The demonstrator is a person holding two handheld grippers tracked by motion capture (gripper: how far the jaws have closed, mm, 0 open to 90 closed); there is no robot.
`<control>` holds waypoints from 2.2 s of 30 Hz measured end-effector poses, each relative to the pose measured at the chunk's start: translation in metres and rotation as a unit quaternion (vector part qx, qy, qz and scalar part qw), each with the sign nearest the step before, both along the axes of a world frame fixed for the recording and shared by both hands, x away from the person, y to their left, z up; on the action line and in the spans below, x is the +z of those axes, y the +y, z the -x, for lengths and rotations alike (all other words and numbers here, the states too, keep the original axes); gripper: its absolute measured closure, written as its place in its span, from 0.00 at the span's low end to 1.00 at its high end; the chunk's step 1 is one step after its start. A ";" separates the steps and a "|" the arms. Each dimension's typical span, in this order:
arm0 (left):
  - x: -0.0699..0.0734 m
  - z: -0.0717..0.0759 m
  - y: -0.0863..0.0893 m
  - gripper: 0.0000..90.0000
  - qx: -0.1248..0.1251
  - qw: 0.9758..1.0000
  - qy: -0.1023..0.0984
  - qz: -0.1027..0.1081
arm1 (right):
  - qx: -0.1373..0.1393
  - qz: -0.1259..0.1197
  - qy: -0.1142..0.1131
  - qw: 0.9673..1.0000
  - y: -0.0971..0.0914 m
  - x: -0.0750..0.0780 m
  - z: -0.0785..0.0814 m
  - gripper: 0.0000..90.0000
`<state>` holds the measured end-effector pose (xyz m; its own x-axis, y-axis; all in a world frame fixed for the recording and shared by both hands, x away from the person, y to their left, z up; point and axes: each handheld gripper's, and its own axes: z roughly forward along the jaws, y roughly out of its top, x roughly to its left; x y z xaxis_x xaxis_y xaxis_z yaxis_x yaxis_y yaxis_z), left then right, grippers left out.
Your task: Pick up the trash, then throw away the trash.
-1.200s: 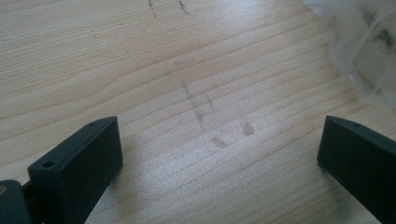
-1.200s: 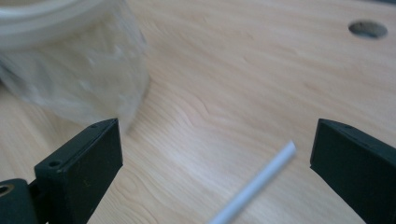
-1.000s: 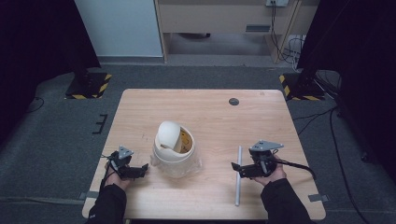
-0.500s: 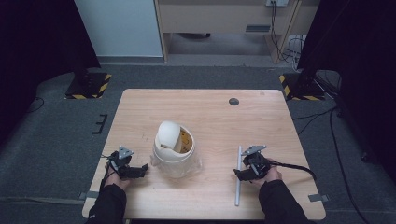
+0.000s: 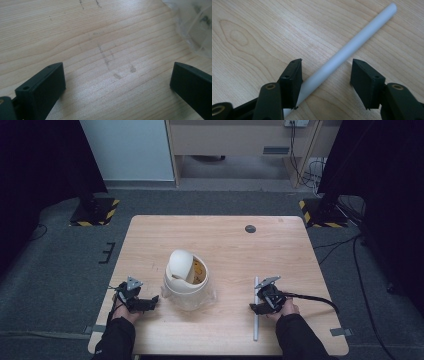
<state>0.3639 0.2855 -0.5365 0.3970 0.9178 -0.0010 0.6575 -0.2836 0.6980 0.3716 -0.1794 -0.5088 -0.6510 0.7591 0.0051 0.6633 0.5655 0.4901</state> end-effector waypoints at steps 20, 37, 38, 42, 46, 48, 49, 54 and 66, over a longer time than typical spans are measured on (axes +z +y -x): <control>0.000 0.000 0.000 0.00 0.000 1.000 0.000 0.000 | 0.011 0.002 0.010 1.000 -0.002 0.004 -0.002 0.85; 0.000 0.000 0.000 0.00 0.001 1.000 0.000 0.001 | 0.014 -0.017 -0.009 1.000 -0.008 0.012 -0.004 0.88; 0.000 0.000 0.000 0.00 0.000 1.000 0.001 0.001 | 0.014 -0.020 -0.015 1.000 -0.008 0.013 -0.004 0.88; 0.001 0.000 0.001 0.00 0.003 1.000 0.000 0.004 | 0.009 -0.028 -0.022 0.999 -0.010 0.016 -0.004 0.88; 0.005 0.001 0.002 0.08 0.008 1.000 0.010 0.027 | 0.003 -0.048 -0.039 0.998 -0.014 0.022 -0.005 0.88; 0.008 0.001 0.001 0.10 0.003 1.000 0.010 0.029 | -0.001 -0.056 -0.046 0.997 -0.016 0.025 -0.004 0.88; 0.008 0.001 0.001 0.11 0.003 1.000 0.010 0.029 | -0.001 -0.056 -0.046 0.997 -0.016 0.025 -0.004 0.88; 0.021 0.004 0.002 0.12 -0.002 0.998 -0.034 0.055 | -0.008 -0.077 -0.066 0.995 -0.021 0.032 -0.004 0.88; 0.062 0.021 0.006 0.13 0.015 0.977 -0.161 0.142 | -0.042 -0.167 -0.145 0.974 -0.043 0.063 0.000 0.88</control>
